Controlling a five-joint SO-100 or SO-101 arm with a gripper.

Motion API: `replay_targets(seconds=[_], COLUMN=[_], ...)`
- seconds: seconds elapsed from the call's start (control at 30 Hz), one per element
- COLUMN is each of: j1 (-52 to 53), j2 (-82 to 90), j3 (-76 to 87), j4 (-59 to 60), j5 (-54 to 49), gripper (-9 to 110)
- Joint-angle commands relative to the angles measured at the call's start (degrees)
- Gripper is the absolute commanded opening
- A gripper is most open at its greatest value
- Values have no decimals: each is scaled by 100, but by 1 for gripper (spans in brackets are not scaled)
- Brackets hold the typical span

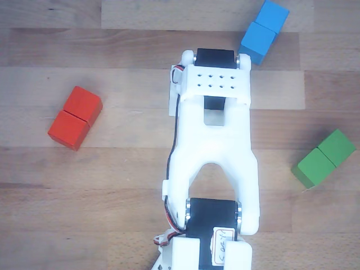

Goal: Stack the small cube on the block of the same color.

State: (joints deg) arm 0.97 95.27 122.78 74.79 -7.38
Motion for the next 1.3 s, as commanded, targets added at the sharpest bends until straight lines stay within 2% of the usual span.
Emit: replay_targets(seconds=[0.0, 0.3, 0.5, 0.77, 1.0, 1.27], j1=[26, 18, -26, -149, -1160, -2619], j2=[70, 167, 176, 167, 167, 132], j3=[-70, -448, -1485, -3340, -4263, -4359], j4=[0, 123, 185, 1037, 1740, 1837], j5=[9, -44, -62, -53, -26, 0], gripper=[4, 3, 3, 3, 3, 3])
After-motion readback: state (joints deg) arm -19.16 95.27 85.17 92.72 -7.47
